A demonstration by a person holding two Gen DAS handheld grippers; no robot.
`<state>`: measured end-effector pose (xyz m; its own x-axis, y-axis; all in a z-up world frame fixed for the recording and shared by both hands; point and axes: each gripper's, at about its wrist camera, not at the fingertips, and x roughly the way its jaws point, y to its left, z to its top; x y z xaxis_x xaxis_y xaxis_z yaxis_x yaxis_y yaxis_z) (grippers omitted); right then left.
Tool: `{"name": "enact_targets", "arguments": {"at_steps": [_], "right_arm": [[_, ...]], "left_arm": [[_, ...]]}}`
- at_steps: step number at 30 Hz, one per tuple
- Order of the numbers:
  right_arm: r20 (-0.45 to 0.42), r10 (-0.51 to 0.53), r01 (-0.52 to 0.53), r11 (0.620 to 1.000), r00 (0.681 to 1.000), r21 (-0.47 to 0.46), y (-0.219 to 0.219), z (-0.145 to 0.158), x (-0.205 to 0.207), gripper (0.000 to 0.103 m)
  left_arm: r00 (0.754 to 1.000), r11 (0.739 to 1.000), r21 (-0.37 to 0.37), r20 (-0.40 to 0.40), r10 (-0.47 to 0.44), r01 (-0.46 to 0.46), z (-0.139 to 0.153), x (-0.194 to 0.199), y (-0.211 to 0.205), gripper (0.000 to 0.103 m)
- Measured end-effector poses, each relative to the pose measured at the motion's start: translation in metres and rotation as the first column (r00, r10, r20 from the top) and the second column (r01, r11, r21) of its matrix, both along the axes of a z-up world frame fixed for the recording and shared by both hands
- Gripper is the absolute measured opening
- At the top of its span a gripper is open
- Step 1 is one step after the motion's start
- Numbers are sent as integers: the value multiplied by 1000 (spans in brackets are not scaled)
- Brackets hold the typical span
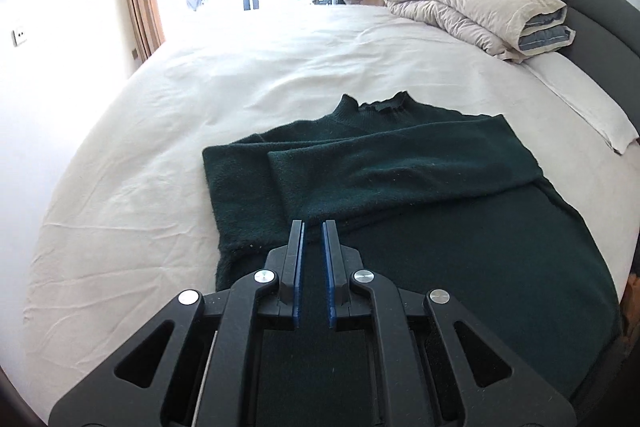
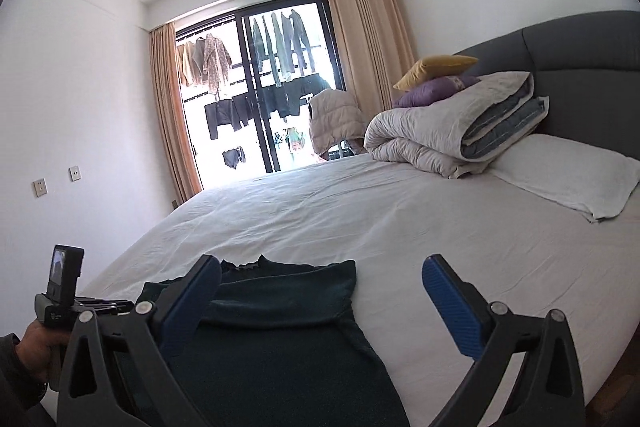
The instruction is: Fold small clothes
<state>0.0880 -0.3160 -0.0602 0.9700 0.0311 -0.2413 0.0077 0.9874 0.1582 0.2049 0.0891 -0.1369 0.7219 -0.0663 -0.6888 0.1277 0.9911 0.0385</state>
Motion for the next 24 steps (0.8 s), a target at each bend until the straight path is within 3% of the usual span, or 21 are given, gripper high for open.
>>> {"name": "enact_targets", "arguments": {"at_steps": [4, 6, 7, 8, 10, 14, 17, 20, 24], "right_arm": [[-25, 48, -50, 996, 999, -67, 12, -1, -23, 103], [-80, 77, -88, 986, 994, -145, 23, -12, -31, 103], [-110, 88, -109, 975, 990, -195, 30, -19, -36, 103], [-138, 97, -129, 961, 986, -246, 36, -28, -41, 103], [-190, 115, -173, 928, 975, -329, 46, -45, -53, 103], [-281, 147, -255, 881, 948, -398, 58, -73, -76, 103], [-352, 191, -321, 877, 916, -358, 60, -88, -88, 102], [-388, 199, -340, 878, 900, -337, 62, -100, -96, 100], [-416, 204, -337, 900, 886, -277, 59, -107, -96, 99]], "left_arm": [[996, 998, 48, 78, -45, 41, 16, -65, 3, 10], [994, 995, 63, 76, -83, 78, 16, -97, 4, 34], [992, 993, 69, 78, -103, 97, 15, -113, 5, 68], [988, 991, 84, 101, -113, 104, 13, -131, 5, 87], [982, 983, 135, 127, -142, 124, 9, -165, 3, 92], [962, 937, 256, 66, -263, 239, -12, -216, -11, 92], [932, 865, 385, 34, -361, 321, -30, -249, -25, 92], [890, 739, 559, 1, -455, 377, -57, -280, -38, 92], [839, 585, 692, -57, -541, 424, -89, -310, -41, 92]]}}
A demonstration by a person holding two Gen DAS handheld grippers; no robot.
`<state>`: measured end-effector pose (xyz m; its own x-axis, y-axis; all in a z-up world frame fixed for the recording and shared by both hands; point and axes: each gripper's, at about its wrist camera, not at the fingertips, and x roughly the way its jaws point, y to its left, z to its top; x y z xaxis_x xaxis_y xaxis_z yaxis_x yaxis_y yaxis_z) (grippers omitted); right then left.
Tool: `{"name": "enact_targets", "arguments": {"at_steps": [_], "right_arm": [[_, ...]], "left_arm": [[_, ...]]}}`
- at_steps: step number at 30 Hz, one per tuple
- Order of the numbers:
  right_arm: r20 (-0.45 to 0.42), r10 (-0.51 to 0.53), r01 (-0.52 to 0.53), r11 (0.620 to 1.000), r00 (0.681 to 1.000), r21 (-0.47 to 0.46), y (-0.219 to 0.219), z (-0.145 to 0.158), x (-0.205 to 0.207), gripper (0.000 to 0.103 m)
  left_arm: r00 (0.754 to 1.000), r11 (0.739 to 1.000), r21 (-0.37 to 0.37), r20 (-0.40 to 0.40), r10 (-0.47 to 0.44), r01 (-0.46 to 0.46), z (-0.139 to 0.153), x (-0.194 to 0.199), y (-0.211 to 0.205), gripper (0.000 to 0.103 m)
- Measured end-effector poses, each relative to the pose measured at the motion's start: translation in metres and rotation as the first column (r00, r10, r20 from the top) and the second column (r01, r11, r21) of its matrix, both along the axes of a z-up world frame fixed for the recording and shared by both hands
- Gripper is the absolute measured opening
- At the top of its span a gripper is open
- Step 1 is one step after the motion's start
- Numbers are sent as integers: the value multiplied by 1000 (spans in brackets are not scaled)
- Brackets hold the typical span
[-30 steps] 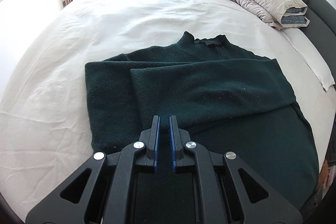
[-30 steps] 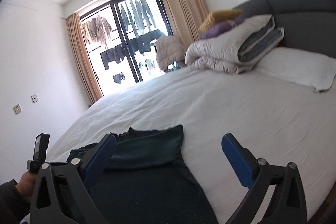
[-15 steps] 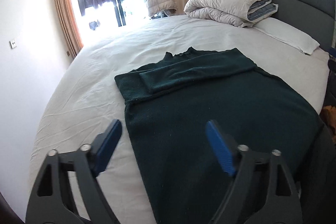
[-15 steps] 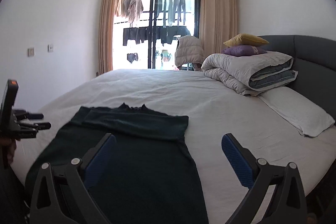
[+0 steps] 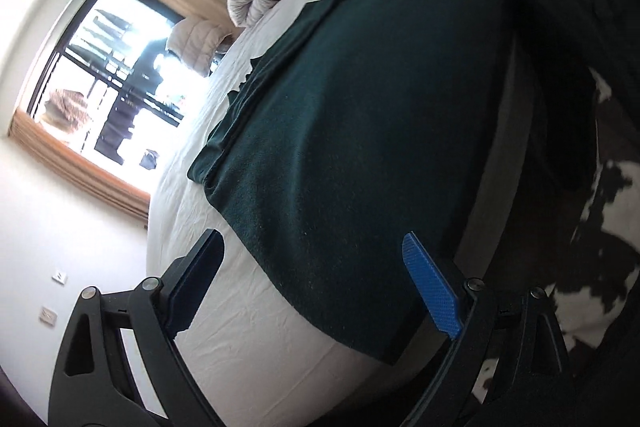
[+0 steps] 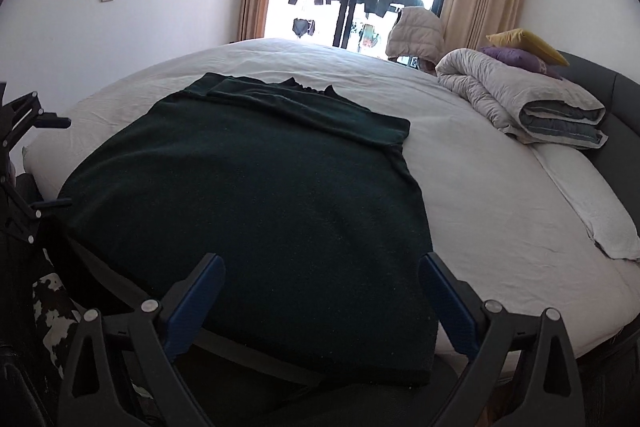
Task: Fold small clothes
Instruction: 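Grasp the hem of the dark green sweater with both tools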
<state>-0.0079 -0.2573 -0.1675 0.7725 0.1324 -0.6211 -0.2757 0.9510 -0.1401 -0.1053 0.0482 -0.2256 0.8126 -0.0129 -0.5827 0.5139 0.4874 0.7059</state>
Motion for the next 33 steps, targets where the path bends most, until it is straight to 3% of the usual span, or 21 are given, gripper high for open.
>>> {"name": "enact_targets", "arguments": {"at_steps": [6, 13, 17, 21, 24, 29, 33], "right_arm": [[-41, -5, 6, 1000, 999, 20, 2, -9, 1, 98], [-59, -9, 11, 999, 998, 33, 6, -10, 4, 97], [-65, -13, 16, 999, 998, 37, 7, -11, 5, 97], [-75, -11, 14, 999, 997, 43, 7, -9, 4, 93], [-73, -15, 18, 999, 997, 43, 6, -10, 3, 93], [-78, -10, 13, 999, 997, 39, 8, -11, 1, 89], [-67, 0, 1, 1000, 998, 6, 11, -12, -5, 88]], "left_arm": [[993, 983, 167, 78, -84, 71, -35, -27, 6, 92], [968, 948, 257, 114, -223, 188, -63, -59, 5, 92], [967, 931, 338, 157, -200, 137, -86, -51, 8, 92], [964, 931, 339, 175, -200, 132, -94, -41, 16, 91], [967, 944, 300, 161, -196, 141, -88, -33, 18, 75], [976, 961, 247, 146, -163, 124, -73, -30, 21, 34], [973, 974, 185, 167, -158, 127, -49, -32, 22, 33]]}}
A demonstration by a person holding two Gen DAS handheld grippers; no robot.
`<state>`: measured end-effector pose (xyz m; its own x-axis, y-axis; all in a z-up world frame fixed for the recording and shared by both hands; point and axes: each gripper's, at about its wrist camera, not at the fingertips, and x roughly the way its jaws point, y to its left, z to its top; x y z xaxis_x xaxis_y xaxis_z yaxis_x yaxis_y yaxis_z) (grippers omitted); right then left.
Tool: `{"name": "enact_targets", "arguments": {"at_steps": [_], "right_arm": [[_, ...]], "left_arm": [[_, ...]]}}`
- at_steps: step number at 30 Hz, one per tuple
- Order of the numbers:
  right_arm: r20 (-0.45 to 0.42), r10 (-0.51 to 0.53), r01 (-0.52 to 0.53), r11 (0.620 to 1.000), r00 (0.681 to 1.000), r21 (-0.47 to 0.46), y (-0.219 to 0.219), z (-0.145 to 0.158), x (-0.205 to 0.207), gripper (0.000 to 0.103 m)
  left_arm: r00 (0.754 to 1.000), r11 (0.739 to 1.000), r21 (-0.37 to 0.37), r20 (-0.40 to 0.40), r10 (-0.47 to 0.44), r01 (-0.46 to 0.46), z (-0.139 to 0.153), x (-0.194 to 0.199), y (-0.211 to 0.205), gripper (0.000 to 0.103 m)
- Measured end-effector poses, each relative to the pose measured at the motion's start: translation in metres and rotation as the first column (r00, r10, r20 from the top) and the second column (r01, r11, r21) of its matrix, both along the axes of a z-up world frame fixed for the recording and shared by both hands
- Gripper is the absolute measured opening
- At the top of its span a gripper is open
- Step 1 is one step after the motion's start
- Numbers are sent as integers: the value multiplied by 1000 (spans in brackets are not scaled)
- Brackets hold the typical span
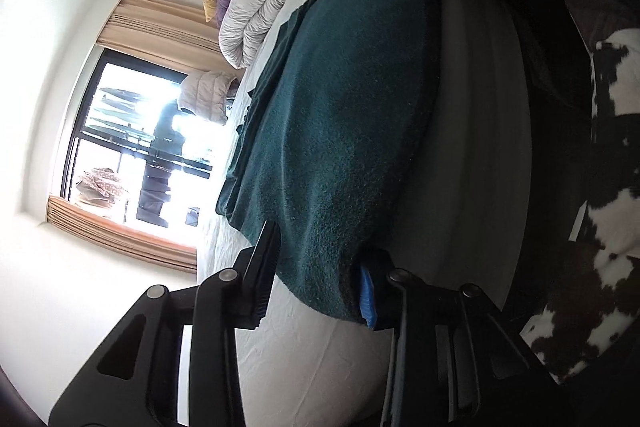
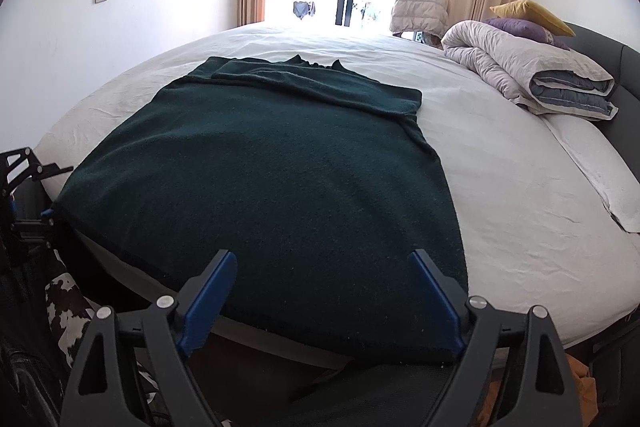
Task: Fold small clothes
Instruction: 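Grasp the hem of the dark green sweater with both tools, then lift the hem with both tools and fold it over toward the collar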
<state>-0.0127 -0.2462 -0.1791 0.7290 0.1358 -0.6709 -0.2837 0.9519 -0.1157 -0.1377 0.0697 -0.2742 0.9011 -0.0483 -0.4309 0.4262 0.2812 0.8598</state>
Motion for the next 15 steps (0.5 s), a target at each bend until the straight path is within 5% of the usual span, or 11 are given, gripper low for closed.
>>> {"name": "enact_targets", "arguments": {"at_steps": [8, 15], "right_arm": [[21, 57, -52, 983, 998, -176, 5, -11, -19, 85], [-8, 161, -155, 933, 987, -326, 26, -31, -32, 75]], "left_arm": [[999, 996, -87, -31, 5, -7, 33, 6, 4, 6], [996, 966, -245, -63, 64, -78, 70, 20, 13, 4]]}}
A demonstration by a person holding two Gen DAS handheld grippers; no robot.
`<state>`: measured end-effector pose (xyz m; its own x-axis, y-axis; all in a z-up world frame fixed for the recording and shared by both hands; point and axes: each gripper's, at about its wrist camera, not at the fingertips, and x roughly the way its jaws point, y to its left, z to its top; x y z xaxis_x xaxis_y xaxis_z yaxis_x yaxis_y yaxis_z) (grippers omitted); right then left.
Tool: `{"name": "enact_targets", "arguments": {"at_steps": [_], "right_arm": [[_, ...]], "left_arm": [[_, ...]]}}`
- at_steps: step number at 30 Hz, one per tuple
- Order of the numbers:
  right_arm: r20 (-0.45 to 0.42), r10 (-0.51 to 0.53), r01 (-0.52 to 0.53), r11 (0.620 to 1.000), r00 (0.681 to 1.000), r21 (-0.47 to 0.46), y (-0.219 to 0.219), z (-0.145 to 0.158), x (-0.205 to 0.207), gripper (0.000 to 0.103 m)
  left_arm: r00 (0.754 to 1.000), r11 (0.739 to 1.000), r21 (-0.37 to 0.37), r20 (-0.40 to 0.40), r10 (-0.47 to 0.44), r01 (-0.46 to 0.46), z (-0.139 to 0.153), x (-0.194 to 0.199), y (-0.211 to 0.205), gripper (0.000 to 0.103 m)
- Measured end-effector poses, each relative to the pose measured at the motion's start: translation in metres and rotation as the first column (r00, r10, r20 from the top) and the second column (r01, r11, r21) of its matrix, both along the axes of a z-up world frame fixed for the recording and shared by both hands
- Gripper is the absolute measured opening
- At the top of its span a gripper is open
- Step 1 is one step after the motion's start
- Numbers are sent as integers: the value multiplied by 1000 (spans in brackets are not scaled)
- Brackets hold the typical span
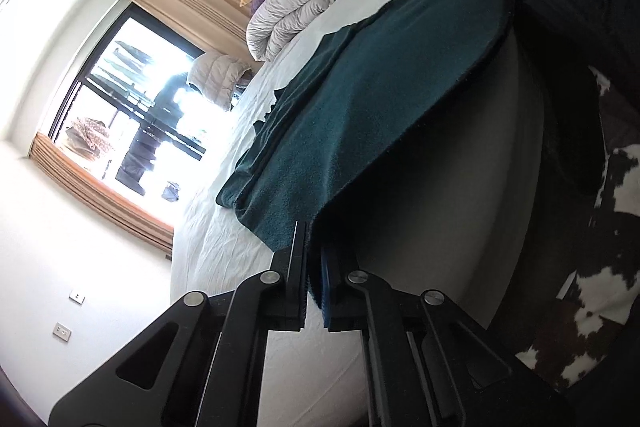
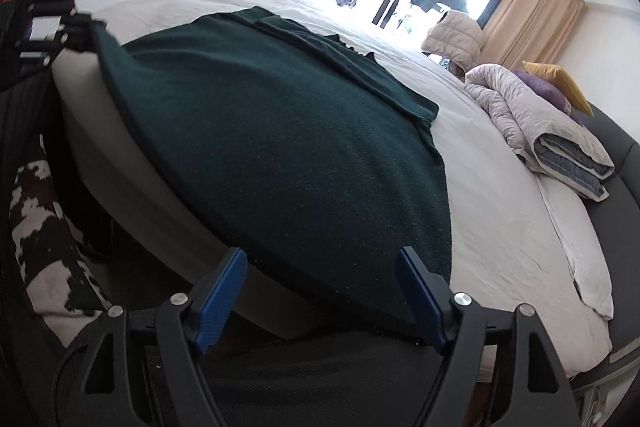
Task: Fold small clothes
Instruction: 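Lift the hem with both tools and fold it over toward the collar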
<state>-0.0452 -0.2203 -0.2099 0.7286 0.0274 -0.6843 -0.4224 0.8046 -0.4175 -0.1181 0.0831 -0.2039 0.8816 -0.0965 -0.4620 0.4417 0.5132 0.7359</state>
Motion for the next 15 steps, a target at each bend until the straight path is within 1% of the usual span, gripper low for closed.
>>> {"name": "enact_targets", "arguments": {"at_steps": [3, 7, 8, 9, 12, 15], "right_arm": [[1, 15, -15, 998, 1000, -64, 6, -8, 0, 72], [-6, 8, -9, 988, 1000, -152, 11, -18, 4, 70], [-14, 4, -7, 985, 1000, -173, 11, -22, 5, 68], [-20, 3, -7, 982, 1000, -188, 12, -25, 6, 64], [-13, -12, 8, 975, 1000, -224, 12, -30, 10, 59], [3, -34, 34, 969, 999, -243, 9, -32, 13, 57]], "left_arm": [[1000, 997, -66, -2, 27, -27, 15, -2, 4, 4], [998, 987, -149, -8, 65, -65, 36, 12, 9, 4], [998, 985, -160, -4, 69, -69, 40, 14, 9, 4], [997, 983, -167, -2, 71, -70, 43, 19, 9, 4], [998, 983, -169, 5, 69, -67, 48, 22, 8, 4], [998, 983, -171, 2, 70, -68, 50, 21, 9, 4]]}}
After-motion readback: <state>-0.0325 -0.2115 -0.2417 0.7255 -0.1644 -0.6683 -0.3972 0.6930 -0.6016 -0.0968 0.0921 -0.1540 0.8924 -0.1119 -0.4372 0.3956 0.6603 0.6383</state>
